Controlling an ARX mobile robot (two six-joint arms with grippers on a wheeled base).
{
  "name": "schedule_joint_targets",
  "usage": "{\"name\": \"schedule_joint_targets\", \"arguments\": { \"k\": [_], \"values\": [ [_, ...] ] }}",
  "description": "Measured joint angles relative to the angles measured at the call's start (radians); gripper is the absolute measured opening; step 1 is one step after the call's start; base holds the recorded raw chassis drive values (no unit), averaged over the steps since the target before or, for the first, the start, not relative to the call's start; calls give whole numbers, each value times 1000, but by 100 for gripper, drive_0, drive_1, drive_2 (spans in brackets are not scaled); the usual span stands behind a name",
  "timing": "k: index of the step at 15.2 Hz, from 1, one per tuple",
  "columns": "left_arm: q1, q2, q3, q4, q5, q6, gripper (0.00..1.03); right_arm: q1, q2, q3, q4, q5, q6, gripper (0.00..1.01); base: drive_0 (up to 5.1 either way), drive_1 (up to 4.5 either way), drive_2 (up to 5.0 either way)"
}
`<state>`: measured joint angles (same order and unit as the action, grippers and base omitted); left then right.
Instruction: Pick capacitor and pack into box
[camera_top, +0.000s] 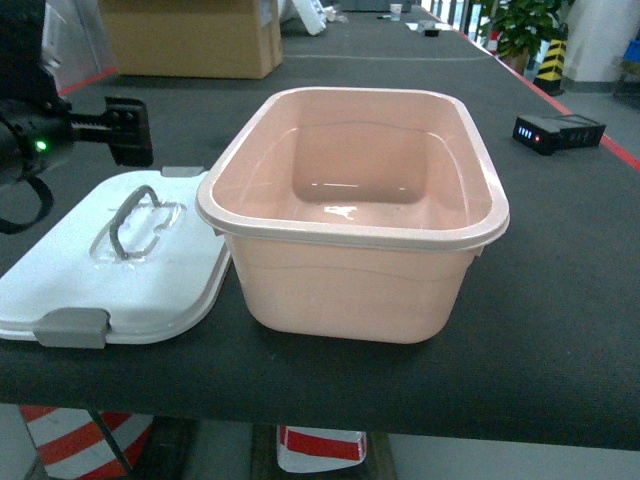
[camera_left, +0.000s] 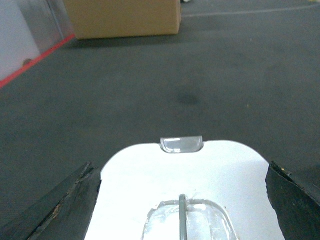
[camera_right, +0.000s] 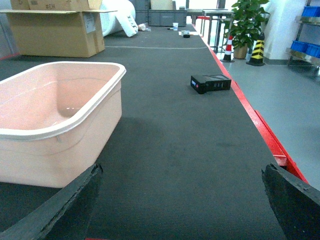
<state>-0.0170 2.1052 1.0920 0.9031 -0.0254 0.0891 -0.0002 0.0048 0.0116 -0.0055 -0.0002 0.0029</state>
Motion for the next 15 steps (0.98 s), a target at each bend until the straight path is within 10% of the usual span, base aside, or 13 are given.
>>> {"name": "schedule_joint_targets", "arguments": {
  "k": [7,13,14,15],
  "values": [
    [-2,261,128,-78,7,-37,98,0,0,0,0,0,0,98,0,0,0],
    [-2,261,121,-80,7,-54,30,0,0,0,0,0,0,98,0,0,0],
    [0,261,120,-82,7,-55,2,0,0,0,0,0,0,98,0,0,0],
    [1,260,120,-82,7,-55,2,0,0,0,0,0,0,98,0,0,0]
  ]
}}
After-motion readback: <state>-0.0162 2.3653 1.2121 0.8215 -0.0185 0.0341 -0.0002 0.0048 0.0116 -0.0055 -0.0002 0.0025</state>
